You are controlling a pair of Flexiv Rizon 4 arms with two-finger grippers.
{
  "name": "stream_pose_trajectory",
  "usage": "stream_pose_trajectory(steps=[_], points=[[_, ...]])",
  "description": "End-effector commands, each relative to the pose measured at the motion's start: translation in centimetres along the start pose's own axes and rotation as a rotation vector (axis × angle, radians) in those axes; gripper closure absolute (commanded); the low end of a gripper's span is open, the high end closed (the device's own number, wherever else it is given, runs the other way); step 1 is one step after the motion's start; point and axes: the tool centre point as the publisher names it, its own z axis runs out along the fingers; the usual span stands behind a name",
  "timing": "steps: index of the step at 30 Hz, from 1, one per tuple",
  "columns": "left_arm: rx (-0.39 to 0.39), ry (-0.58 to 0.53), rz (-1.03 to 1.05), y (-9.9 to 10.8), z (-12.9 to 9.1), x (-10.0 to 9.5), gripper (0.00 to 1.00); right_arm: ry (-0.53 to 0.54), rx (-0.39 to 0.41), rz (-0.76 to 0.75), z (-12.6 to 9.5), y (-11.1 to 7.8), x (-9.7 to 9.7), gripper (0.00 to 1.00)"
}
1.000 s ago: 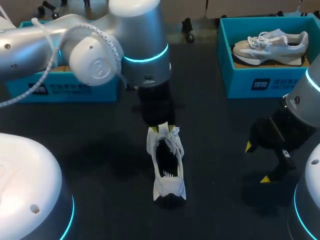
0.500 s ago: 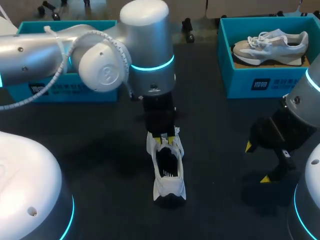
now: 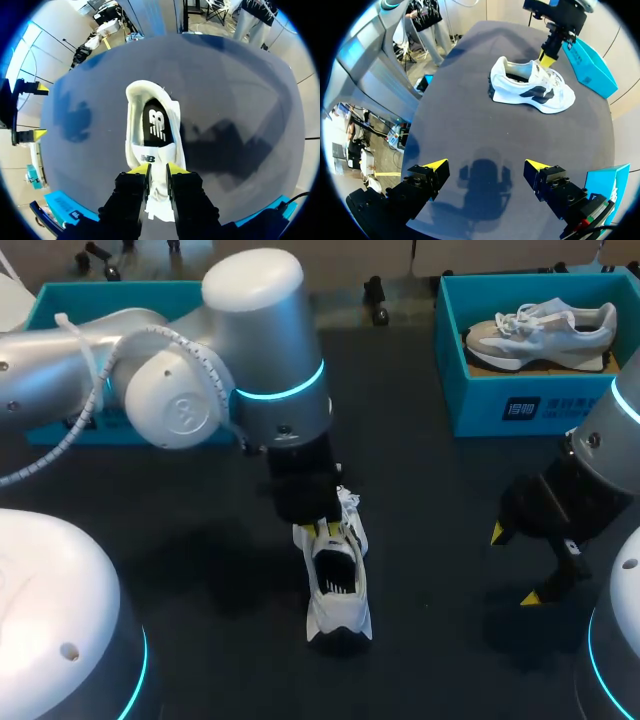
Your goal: Take the shoe out of the shoebox, open the shoe tongue, remove and reinsert the insole, then place the shoe into the shoebox
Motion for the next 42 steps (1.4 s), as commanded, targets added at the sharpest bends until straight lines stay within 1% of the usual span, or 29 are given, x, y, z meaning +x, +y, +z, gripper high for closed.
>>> stream_pose_trajectory(steps=[1,5,9,12,15,21,27,28,29,30,31,32,33,42], points=[[-0.003,-0.006,0.0,-0.3,-0.1,-0.2,0.8,-0.003,0.0,-0.001,0.1,-0.1,0.1,0.0],[0.016,0.013,-0.015,-0.5,1.6,-0.6,0.79,-0.003,0.0,-0.001,0.1,-0.1,0.1,0.0],[0.033,0.035,-0.02,-1.3,3.1,-0.1,0.78,-0.003,0.0,-0.001,0.1,-0.1,0.1,0.0],[0.032,0.043,-0.018,-1.9,3.3,0.4,0.79,-0.003,0.0,-0.001,0.1,-0.1,0.1,0.0],[0.006,0.028,-0.019,-2.1,2.3,0.6,0.79,-0.003,0.0,-0.001,0.1,-0.1,0.1,0.0],[-0.034,-0.033,-0.049,-2.1,-1.2,0.2,0.76,-0.003,0.0,-0.001,0.1,-0.1,0.1,0.0],[-0.073,-0.025,-0.114,-1.7,-3.5,-0.3,0.71,-0.003,0.0,-0.001,0.1,-0.1,0.1,0.0],[-0.068,-0.014,-0.132,-1.7,-3.7,-0.3,0.64,-0.003,0.0,-0.001,0.1,-0.1,0.1,0.0],[-0.07,-0.017,-0.158,-1.6,-4.0,-0.3,0.4,-0.003,0.0,-0.001,0.1,-0.1,0.1,0.0],[-0.061,-0.014,-0.189,-1.5,-4.3,-0.4,0.0,-0.003,0.0,-0.001,0.1,-0.1,0.1,0.0],[-0.047,-0.011,-0.235,-1.5,-4.5,-0.4,0.0,-0.003,0.0,-0.001,0.1,-0.1,0.1,0.0],[-0.053,0.005,-0.243,-1.6,-4.8,-0.3,0.0,-0.003,0.0,-0.001,0.1,-0.1,0.1,0.0],[-0.078,0.033,-0.217,-1.8,-5.1,-0.2,0.0,-0.003,0.0,-0.001,0.1,-0.1,0.1,0.0],[-0.078,0.033,-0.217,-1.8,-5.1,-0.2,0.0,-0.003,0.0,-0.001,0.1,-0.1,0.1,0.0]])
